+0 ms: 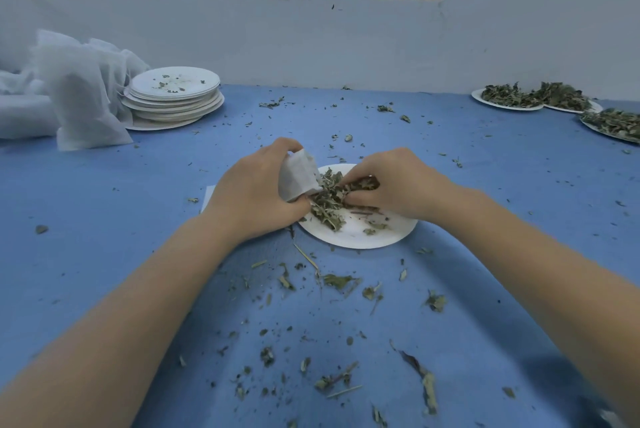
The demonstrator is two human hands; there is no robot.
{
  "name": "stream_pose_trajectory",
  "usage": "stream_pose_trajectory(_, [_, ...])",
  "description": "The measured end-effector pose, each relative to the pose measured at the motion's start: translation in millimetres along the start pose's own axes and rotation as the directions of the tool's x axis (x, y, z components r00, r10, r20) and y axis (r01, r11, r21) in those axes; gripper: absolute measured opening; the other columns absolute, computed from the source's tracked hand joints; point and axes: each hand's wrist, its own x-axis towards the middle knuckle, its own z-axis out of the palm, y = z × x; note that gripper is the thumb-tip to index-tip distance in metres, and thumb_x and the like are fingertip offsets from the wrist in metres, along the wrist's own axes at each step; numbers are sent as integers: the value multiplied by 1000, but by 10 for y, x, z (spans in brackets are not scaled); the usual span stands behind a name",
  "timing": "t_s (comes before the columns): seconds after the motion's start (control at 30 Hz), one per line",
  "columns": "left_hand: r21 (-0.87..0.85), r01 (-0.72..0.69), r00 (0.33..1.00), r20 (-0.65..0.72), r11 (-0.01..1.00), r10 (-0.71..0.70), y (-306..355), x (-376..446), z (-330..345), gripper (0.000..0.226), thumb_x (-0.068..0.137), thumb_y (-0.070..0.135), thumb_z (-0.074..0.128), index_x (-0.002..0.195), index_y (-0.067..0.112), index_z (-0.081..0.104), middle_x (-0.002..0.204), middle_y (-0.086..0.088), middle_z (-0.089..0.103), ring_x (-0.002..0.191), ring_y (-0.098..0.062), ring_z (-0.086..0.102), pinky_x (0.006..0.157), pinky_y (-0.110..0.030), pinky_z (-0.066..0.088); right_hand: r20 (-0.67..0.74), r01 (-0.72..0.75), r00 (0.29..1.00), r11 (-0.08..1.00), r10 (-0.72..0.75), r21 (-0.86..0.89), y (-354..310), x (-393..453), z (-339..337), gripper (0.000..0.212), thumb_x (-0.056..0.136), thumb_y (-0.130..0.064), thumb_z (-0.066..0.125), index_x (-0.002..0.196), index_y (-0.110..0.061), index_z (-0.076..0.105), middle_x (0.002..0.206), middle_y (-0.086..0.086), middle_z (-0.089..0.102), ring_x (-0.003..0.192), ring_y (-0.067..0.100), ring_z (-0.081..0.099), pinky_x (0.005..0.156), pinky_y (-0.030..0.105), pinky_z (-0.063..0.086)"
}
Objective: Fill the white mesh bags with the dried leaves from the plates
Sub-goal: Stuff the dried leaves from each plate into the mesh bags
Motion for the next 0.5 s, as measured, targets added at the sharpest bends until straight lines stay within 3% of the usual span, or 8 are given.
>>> stream_pose_trajectory(0.1, [-4,4,1000,-2,1000,-4,1,3,7,57,69,32,71,120,25,47,97,10,49,84,-17,48,67,-29,39,-58,5,998,997,0,76,26,-59,-154,24,85,-31,67,108,-28,70,90,-9,63,74,3,54,63,14,39])
stream_pose_trajectory(0.23, [-2,-17,1000,0,1000,17,7,3,7,56,69,30,72,119,25,47,96,8,51,83,-18,48,66,-30,39,-117,62,992,985,-44,159,-6,-116,-371,18,84,-23,69,102,-24,72,87,-5,69,55,-10,55,68,7,42])
stream_pose_trajectory(0.4, [-27,-40,999,-16,999,40,45,4,16,58,66,28,73,119,24,49,97,9,52,84,-16,48,69,-29,41,-77,111,992,988,-103,106,-205,-116,-394,20,84,-25,69,104,-28,72,89,-8,67,74,4,60,80,28,48])
stream_pose_trajectory(0.5, [-44,-59,998,-23,997,58,93,2,51,55,65,29,72,116,25,51,93,12,50,82,-13,48,67,-26,37,-89,168,983,982,-160,87,-318,-86,-298,21,83,-25,70,104,-29,72,86,-1,70,72,9,55,66,17,44])
